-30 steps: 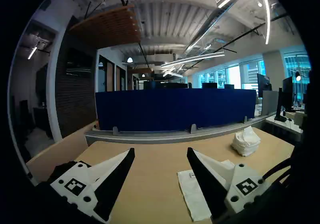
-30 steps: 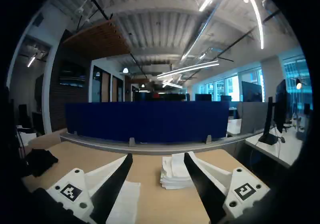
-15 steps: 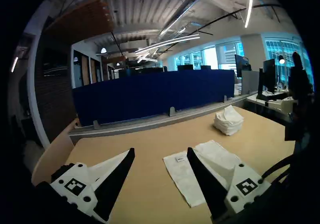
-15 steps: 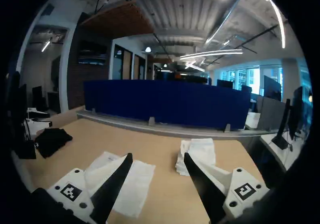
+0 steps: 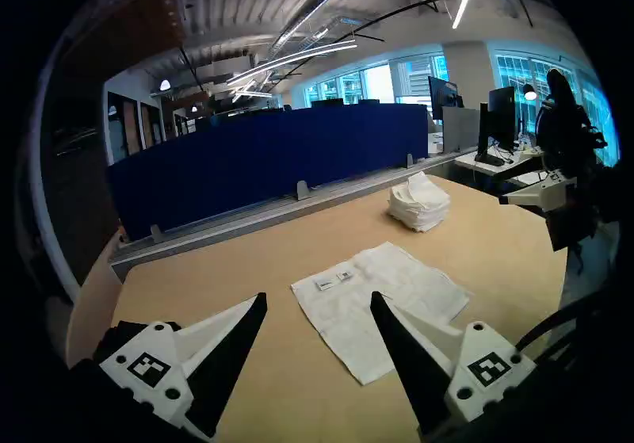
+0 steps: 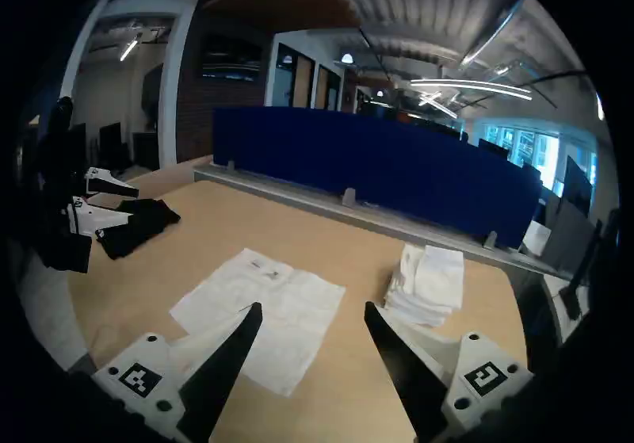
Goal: Fold towel
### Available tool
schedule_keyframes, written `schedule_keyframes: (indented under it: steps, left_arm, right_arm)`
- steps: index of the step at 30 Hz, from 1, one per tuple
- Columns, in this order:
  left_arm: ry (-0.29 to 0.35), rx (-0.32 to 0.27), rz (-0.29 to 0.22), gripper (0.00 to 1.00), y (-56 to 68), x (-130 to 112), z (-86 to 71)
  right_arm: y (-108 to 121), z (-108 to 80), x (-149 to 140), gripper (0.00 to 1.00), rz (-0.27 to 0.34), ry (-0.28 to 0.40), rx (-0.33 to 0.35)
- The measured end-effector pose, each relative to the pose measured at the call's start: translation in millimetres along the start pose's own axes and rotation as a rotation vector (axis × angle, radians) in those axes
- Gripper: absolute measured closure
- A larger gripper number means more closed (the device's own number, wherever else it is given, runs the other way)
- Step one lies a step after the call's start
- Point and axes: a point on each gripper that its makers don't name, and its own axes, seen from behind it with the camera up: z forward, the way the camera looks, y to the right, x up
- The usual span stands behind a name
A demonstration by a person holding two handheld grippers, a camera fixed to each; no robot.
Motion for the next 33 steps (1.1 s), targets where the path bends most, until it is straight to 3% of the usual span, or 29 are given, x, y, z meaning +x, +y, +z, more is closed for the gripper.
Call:
schedule_keyframes:
  steps: [11,20,27,33]
  left_arm:
    - [-0.048,-0.025,0.005,0.03,11.1,-27.3,8.6]
    - [-0.131,-0.05,0.031,0.03,25.6,-78.3,24.6]
    - [-0.211,-0.089,0.025,0.03,40.2,-121.3,41.3]
    - [-0.272,-0.115,0.007,0.03,44.7,-146.3,52.2]
  right_arm:
    - [-6.5,15.0,-30.4,0.0,-0.002,-0.059,0.027]
    - [-10.9,38.7,-72.5,0.0,-0.012,-0.104,0.023]
    - [-17.6,58.3,-105.3,0.0,0.002,-0.149,0.039]
    - [-22.7,70.9,-127.9,0.0,0.004,-0.187,0.054]
